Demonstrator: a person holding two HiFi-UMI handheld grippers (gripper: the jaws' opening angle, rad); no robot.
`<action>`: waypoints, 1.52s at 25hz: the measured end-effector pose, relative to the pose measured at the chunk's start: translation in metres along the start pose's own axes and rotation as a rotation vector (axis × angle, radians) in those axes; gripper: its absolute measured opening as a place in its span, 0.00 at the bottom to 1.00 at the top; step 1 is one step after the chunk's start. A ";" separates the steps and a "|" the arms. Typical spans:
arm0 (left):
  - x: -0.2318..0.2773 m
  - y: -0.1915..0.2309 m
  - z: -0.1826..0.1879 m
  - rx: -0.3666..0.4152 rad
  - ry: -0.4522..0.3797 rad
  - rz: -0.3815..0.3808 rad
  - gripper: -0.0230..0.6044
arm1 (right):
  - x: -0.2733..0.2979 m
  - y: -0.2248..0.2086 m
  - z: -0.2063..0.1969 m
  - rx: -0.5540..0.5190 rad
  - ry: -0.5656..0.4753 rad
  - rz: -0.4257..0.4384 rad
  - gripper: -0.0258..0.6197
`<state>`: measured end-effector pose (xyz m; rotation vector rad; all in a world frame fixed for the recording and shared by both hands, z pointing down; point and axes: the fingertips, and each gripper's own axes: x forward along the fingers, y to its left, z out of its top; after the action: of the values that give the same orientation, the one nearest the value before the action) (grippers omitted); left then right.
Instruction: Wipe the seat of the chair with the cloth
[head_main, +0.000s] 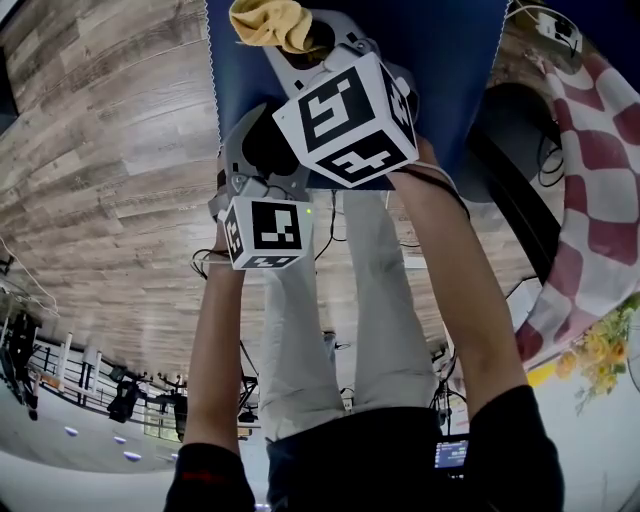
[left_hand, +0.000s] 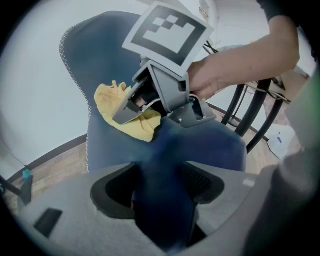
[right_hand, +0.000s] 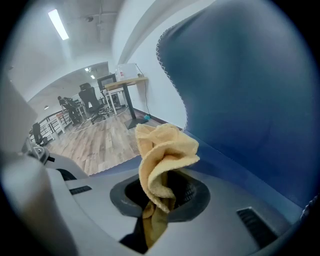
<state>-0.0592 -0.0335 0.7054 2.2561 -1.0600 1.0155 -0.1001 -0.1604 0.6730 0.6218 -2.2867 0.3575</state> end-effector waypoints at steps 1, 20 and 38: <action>0.000 0.000 0.000 -0.001 0.001 0.000 0.49 | -0.001 -0.002 -0.002 0.001 0.005 -0.003 0.12; -0.001 0.002 0.000 0.002 -0.010 0.007 0.49 | -0.053 -0.072 -0.048 0.129 0.034 -0.145 0.12; 0.000 0.000 0.000 0.003 -0.009 0.004 0.49 | -0.108 -0.120 -0.096 0.190 0.036 -0.336 0.12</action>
<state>-0.0591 -0.0335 0.7047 2.2640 -1.0681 1.0095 0.0863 -0.1860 0.6710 1.0695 -2.0803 0.4192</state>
